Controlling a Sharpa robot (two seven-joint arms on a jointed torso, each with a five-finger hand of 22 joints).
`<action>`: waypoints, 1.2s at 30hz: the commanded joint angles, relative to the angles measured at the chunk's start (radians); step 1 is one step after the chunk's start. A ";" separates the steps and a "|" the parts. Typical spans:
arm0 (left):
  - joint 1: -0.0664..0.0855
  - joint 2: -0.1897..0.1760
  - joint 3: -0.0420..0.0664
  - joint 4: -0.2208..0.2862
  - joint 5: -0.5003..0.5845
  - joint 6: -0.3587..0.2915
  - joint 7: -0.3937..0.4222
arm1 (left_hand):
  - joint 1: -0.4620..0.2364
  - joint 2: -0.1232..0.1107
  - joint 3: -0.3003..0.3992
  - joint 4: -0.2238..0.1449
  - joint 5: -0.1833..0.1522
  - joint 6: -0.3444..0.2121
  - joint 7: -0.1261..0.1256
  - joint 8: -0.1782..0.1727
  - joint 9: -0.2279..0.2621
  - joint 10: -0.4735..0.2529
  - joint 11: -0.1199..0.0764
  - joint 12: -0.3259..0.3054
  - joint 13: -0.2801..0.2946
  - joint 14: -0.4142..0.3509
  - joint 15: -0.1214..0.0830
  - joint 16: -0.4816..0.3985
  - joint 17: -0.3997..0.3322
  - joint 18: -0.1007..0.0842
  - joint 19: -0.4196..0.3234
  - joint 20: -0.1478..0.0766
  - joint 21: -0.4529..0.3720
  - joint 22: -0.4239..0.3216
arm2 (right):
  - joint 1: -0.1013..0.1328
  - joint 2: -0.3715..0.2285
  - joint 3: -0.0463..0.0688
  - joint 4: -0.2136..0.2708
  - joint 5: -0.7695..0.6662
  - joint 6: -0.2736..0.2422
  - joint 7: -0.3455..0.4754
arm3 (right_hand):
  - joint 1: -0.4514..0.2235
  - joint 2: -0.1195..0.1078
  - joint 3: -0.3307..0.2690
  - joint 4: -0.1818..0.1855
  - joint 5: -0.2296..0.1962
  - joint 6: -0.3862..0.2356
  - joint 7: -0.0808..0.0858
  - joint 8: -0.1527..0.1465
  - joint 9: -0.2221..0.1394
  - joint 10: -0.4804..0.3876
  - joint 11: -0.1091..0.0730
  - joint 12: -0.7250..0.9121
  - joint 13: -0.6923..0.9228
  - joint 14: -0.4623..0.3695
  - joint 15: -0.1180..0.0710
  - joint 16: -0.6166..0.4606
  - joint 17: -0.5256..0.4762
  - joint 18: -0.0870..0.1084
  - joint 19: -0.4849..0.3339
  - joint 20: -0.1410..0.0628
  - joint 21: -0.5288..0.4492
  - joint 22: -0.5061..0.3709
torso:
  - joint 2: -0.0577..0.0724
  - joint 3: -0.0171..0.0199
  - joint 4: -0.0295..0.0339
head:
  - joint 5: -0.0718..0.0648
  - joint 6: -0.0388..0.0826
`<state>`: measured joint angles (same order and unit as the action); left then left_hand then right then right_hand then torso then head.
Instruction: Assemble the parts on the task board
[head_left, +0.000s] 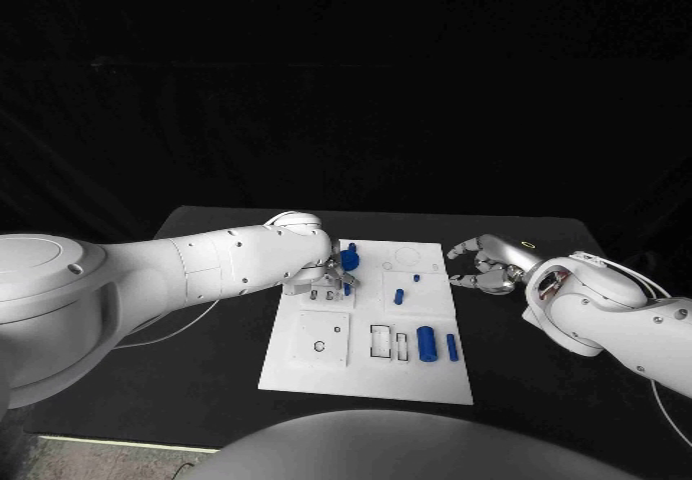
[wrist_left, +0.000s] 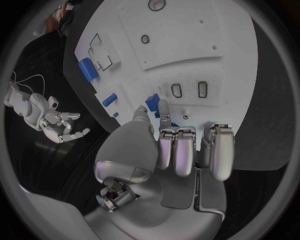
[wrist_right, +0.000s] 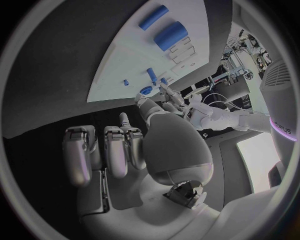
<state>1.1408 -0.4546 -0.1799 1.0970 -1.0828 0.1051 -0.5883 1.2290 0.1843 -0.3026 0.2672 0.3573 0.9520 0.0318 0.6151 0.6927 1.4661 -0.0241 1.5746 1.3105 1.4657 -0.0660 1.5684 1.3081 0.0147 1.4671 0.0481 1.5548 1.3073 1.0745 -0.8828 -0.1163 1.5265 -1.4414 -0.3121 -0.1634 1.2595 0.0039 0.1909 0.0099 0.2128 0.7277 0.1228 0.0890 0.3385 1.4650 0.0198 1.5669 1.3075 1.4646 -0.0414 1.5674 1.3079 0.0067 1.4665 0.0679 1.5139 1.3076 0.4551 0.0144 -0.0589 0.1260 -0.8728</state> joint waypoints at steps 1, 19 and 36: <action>-0.004 0.005 0.001 -0.005 0.005 0.027 0.001 | 0.014 0.002 0.008 0.001 0.010 0.000 -0.005 -0.005 0.005 0.105 -0.008 -0.004 0.260 0.105 -0.007 0.002 0.263 -0.001 0.063 -0.008 -0.007 0.216 | -0.002 0.001 0.000 -0.001 0.003 0.015 0.000 | 0.003 0.011 0.001 0.006 0.005 0.008 -0.002 0.005 -0.001 0.106 0.007 0.004 0.263 0.106 0.006 0.003 0.263 0.011 0.067 0.005 -0.006 0.239 | 0.001 0.0000 -0.0005 | 0.000 0.000; -0.015 0.007 0.001 -0.011 0.005 0.011 0.028 | 0.088 -0.013 0.075 -0.025 0.099 0.005 -0.016 -0.032 0.047 0.105 -0.017 -0.004 0.260 0.105 -0.015 0.002 0.263 0.000 0.061 -0.016 -0.010 0.214 | -0.003 0.001 0.000 -0.006 0.017 0.020 -0.006 | 0.003 0.014 0.003 0.007 0.005 0.012 0.000 0.006 -0.002 0.106 0.009 0.004 0.263 0.106 0.007 0.003 0.263 0.013 0.065 0.006 -0.010 0.237 | 0.000 0.0012 0.0008 | -0.002 0.000; -0.015 -0.042 0.001 0.032 0.004 -0.038 0.045 | 0.143 -0.095 0.265 -0.020 0.138 0.013 -0.024 -0.048 0.120 0.105 -0.026 -0.004 0.260 0.105 -0.025 0.002 0.263 0.000 0.060 -0.026 -0.013 0.214 | -0.009 0.001 0.000 -0.012 0.038 0.035 -0.013 | 0.009 0.021 0.008 0.008 0.009 0.018 0.003 0.007 -0.005 0.106 0.011 0.004 0.263 0.106 0.009 0.003 0.263 0.016 0.058 0.008 -0.022 0.233 | -0.001 0.0015 0.0024 | 0.007 0.000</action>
<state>1.1257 -0.4950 -0.1798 1.1216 -1.0816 0.0938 -0.5597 1.3648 0.0908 -0.0470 0.2463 0.5000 0.9651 0.0128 0.5623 0.7830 1.4572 -0.0341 1.5638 1.3062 1.4660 -0.0877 1.5684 1.3076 0.0149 1.4636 0.0301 1.5474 1.3079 1.0671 -0.8822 -0.1163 1.5154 -1.4092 -0.2949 -0.1706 1.2674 0.0118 0.1966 0.0155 0.2170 0.7380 0.1266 0.0926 0.3340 1.4679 0.0226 1.5669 1.3075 1.4682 -0.0378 1.5674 1.3074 0.0068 1.4665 0.0679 1.4986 1.3081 0.4539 0.0159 -0.0563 0.1306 -0.8728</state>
